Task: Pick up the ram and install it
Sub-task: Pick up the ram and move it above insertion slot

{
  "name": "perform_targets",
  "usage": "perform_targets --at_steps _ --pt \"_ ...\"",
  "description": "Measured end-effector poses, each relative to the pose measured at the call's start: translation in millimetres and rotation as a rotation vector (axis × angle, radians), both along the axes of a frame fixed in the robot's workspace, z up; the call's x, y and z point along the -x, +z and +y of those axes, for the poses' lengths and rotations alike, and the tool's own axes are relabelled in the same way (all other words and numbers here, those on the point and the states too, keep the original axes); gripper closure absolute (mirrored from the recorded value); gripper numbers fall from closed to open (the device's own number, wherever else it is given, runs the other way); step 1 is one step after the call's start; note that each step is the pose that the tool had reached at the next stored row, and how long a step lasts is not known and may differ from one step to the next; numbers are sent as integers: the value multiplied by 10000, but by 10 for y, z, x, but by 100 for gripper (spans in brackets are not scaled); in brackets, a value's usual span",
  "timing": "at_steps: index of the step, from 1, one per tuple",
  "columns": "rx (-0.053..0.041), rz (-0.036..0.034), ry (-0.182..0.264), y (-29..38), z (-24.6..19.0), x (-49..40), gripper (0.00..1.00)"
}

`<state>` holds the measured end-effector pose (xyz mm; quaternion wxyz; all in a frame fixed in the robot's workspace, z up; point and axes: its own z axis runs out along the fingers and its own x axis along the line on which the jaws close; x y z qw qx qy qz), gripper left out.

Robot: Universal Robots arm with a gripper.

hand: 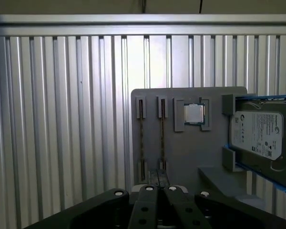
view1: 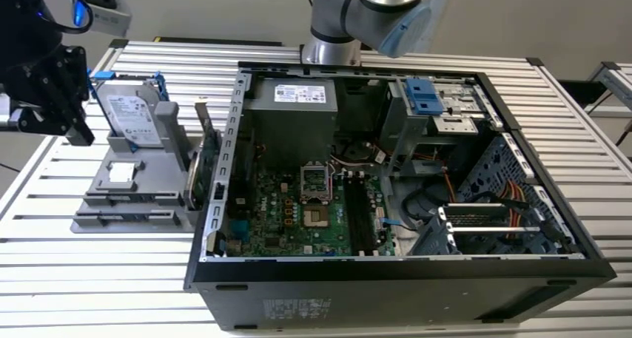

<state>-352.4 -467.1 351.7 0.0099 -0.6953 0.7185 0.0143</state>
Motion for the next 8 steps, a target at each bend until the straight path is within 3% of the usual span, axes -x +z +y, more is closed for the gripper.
perform_targets --at_steps 8 --pt "21 1 0 -48 0 0 100"
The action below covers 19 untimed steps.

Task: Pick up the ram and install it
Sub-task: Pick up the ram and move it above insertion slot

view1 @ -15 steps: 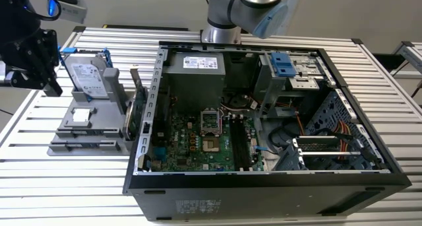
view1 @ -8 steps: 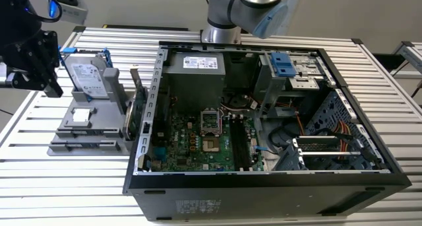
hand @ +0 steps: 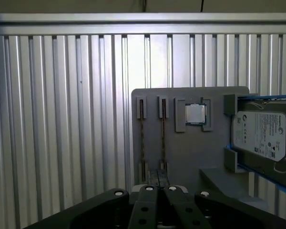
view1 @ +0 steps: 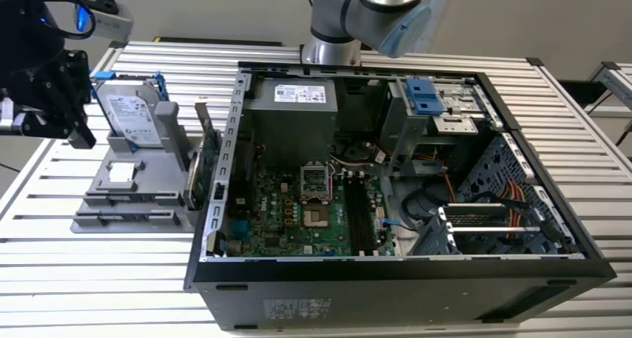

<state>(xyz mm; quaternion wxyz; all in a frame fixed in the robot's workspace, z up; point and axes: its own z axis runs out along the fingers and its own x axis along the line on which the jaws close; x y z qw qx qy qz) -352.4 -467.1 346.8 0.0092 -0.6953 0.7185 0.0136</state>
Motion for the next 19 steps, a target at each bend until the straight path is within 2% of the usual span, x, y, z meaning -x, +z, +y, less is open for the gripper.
perform_targets --at_steps 19 --pt "68 -1 0 -92 0 0 100"
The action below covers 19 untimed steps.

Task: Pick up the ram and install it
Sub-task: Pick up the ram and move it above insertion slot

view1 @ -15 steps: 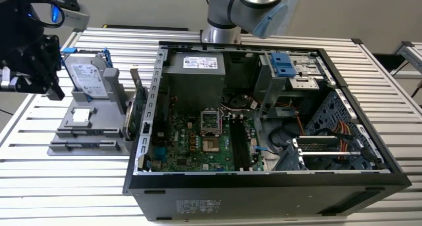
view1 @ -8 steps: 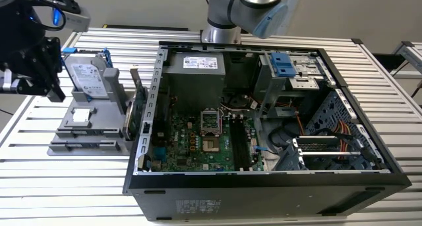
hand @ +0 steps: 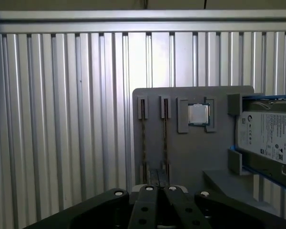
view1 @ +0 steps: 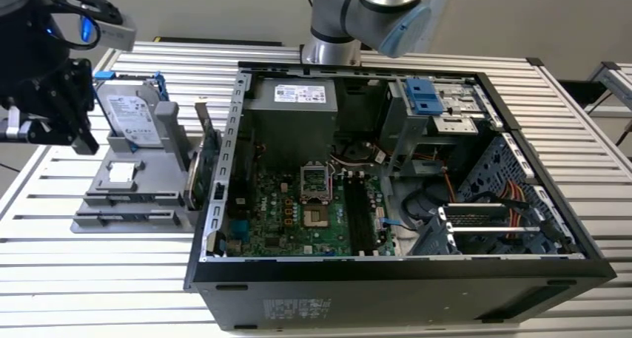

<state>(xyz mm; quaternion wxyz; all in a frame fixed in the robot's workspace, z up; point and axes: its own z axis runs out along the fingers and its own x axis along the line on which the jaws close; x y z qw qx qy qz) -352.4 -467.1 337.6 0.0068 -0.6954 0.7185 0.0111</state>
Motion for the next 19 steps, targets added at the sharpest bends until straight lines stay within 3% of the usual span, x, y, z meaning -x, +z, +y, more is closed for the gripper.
perform_targets --at_steps 19 --pt "85 1 1 -78 0 0 100"
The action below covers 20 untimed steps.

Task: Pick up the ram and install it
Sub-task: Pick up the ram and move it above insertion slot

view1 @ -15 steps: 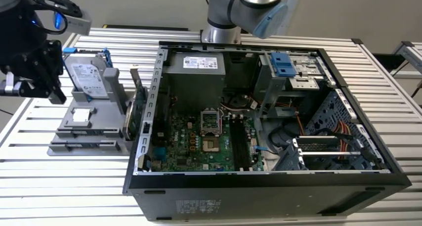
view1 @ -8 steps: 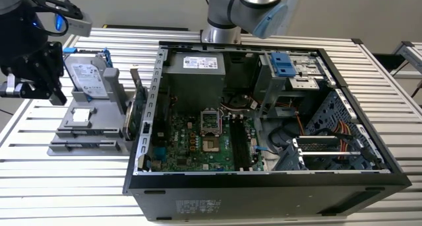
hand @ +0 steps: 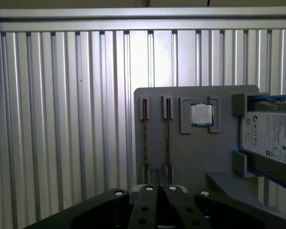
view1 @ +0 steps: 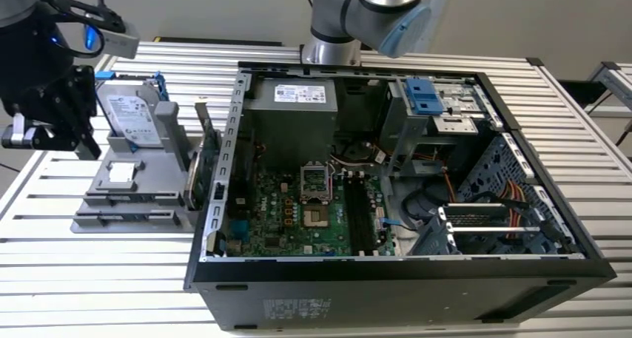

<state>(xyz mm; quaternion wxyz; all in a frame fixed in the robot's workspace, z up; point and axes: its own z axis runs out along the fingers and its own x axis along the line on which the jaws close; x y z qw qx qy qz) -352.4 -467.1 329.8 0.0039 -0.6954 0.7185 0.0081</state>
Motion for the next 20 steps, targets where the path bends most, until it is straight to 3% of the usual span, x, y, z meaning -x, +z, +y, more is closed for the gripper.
perform_targets --at_steps 14,20 --pt "21 -5 0 -96 1 0 100" --pt "21 -6 -1 -98 1 0 100"
